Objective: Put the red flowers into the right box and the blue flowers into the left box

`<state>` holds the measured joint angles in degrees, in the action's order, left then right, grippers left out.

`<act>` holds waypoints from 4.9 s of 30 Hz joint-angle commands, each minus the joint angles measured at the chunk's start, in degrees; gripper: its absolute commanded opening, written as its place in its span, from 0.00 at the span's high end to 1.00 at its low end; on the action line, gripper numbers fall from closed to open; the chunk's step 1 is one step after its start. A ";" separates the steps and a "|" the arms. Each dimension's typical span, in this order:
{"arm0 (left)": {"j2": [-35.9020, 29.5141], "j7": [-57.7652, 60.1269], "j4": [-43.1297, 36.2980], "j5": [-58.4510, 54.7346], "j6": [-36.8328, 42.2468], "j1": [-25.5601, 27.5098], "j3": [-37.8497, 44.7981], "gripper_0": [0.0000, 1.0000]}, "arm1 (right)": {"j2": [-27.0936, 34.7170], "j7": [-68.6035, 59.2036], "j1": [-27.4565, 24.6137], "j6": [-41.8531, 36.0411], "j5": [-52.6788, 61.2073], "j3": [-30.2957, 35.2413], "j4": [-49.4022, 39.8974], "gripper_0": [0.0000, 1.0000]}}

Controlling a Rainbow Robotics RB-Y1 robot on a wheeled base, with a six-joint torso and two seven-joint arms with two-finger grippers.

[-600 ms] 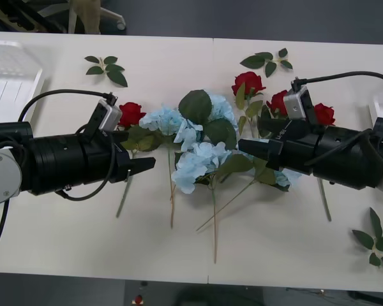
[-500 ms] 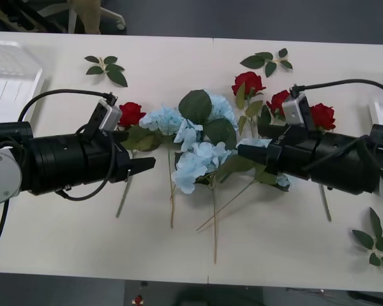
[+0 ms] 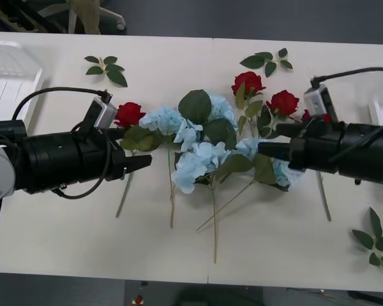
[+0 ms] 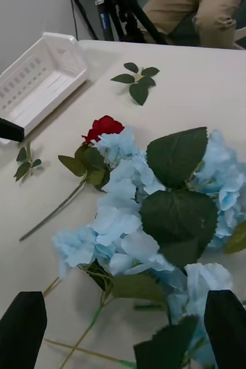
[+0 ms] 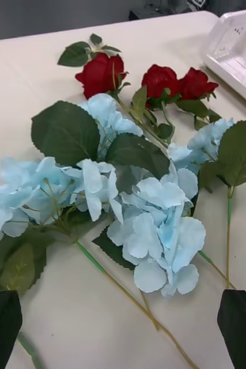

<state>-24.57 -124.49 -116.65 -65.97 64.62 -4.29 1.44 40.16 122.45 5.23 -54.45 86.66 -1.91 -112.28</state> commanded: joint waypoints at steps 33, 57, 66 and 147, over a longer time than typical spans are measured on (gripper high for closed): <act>-15.42 38.27 4.24 21.85 -0.72 -13.03 -18.84 0.00 | -10.45 -55.92 9.10 -28.96 -52.83 10.26 -6.11 0.20; -14.71 38.18 21.64 24.75 -0.72 -24.89 -32.73 0.00 | -9.22 -55.30 11.73 -22.54 -65.04 4.02 7.60 0.20; -14.45 38.36 24.37 26.33 -0.72 -27.44 -36.16 0.00 | -9.31 -55.39 11.82 -19.38 -66.36 2.62 9.71 0.20; -16.65 25.88 2.57 7.26 -6.96 -18.04 -9.61 1.00 | -11.51 -55.22 21.84 -4.53 -70.67 -7.67 39.68 1.00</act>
<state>-42.72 -93.60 -110.98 -56.68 58.88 -22.37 -9.13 28.99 69.15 27.07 -58.50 16.32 -9.80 -73.09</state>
